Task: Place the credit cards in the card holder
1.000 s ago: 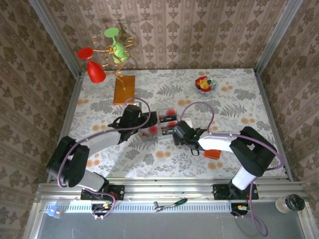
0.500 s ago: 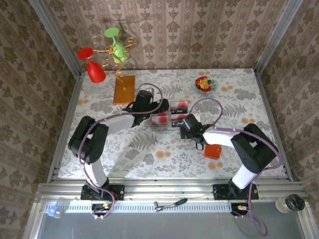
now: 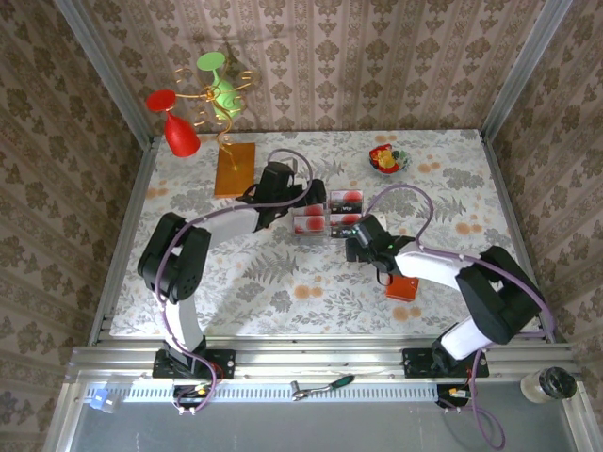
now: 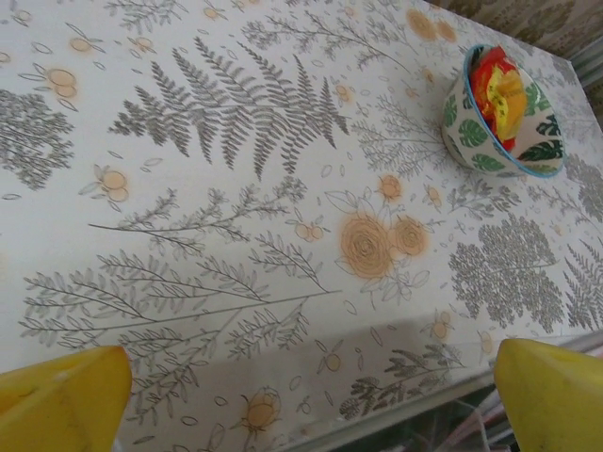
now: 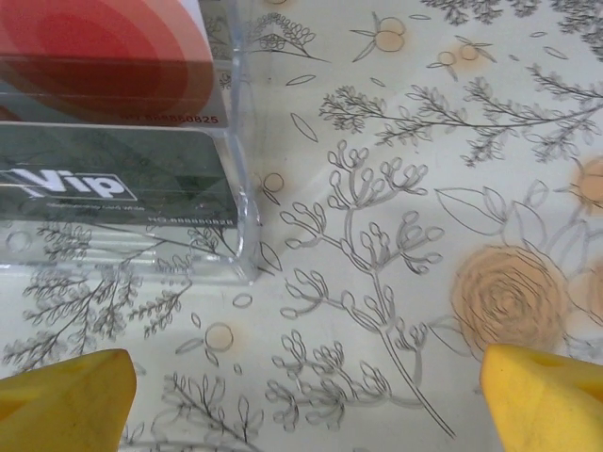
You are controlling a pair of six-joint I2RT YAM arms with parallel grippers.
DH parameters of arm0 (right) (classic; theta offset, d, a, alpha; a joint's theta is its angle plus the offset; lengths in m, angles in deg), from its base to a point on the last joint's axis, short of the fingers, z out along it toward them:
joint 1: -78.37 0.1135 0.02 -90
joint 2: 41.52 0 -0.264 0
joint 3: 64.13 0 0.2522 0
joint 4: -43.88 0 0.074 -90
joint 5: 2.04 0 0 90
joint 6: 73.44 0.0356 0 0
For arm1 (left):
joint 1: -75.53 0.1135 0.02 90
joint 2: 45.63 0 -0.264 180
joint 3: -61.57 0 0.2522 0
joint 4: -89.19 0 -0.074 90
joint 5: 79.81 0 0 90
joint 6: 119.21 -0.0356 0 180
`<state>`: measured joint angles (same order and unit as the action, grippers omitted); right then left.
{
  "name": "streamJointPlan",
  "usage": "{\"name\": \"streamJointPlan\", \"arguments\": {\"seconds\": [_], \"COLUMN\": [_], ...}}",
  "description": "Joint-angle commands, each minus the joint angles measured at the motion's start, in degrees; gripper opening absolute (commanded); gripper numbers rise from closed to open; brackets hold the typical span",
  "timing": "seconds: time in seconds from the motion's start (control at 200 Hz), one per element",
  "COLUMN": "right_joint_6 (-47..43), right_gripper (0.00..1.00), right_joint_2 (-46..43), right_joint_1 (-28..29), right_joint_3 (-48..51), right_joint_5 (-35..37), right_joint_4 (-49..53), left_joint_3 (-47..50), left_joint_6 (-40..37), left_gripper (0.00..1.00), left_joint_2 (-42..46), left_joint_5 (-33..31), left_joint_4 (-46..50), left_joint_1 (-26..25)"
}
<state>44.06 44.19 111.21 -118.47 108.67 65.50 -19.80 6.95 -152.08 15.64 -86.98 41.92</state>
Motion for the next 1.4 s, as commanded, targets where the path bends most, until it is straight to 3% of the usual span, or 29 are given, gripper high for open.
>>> {"name": "streamJointPlan", "arguments": {"seconds": [0.0,0.17,0.34,0.525,0.65,0.7,0.82,0.945,1.115,1.395], "right_joint_6": [2.98,8.00,14.34,15.56,16.36,15.78,15.14,15.62,16.69,18.09], "right_gripper": [0.96,0.94,0.99,0.91,0.84,0.77,0.64,0.55,0.50,0.49], "right_joint_2": [-5.51,-13.54,-19.37,-28.14,-35.24,-36.62,-36.42,-34.67,-32.52,-32.93], "right_joint_1": [-1.05,-3.95,-7.12,-8.19,-13.68,-16.67,-22.70,-24.70,-24.91,-25.02], "right_joint_3": [1.92,1.10,0.64,4.85,8.81,10.12,12.08,13.71,15.02,17.16], "right_joint_5": [-2.03,-6.74,-9.40,-15.06,-19.66,-22.75,-26.95,-28.75,-28.86,-29.27], "right_joint_4": [5.80,16.82,28.01,32.46,34.02,34.14,34.67,33.00,31.33,29.53], "left_joint_3": [-0.89,3.07,7.56,13.75,16.19,17.57,19.99,20.63,20.29,19.29], "left_joint_6": [-1.94,-2.23,-2.98,-2.50,-1.26,-1.09,-0.83,0.13,0.32,-0.06], "left_gripper": [1.00,1.00,1.00,1.00,1.00,1.00,1.00,1.00,1.00,1.00], "left_joint_2": [2.06,8.15,16.99,26.18,31.23,33.35,36.83,37.55,36.54,34.50], "left_joint_5": [1.34,2.32,1.43,2.86,2.02,1.53,0.13,-1.03,-3.19,-4.82], "left_joint_4": [2.01,2.60,7.88,11.36,15.64,15.82,16.19,16.91,17.21,16.43], "left_joint_1": [2.14,5.64,8.78,8.72,6.05,4.51,0.64,-2.85,-6.97,-9.61]}}
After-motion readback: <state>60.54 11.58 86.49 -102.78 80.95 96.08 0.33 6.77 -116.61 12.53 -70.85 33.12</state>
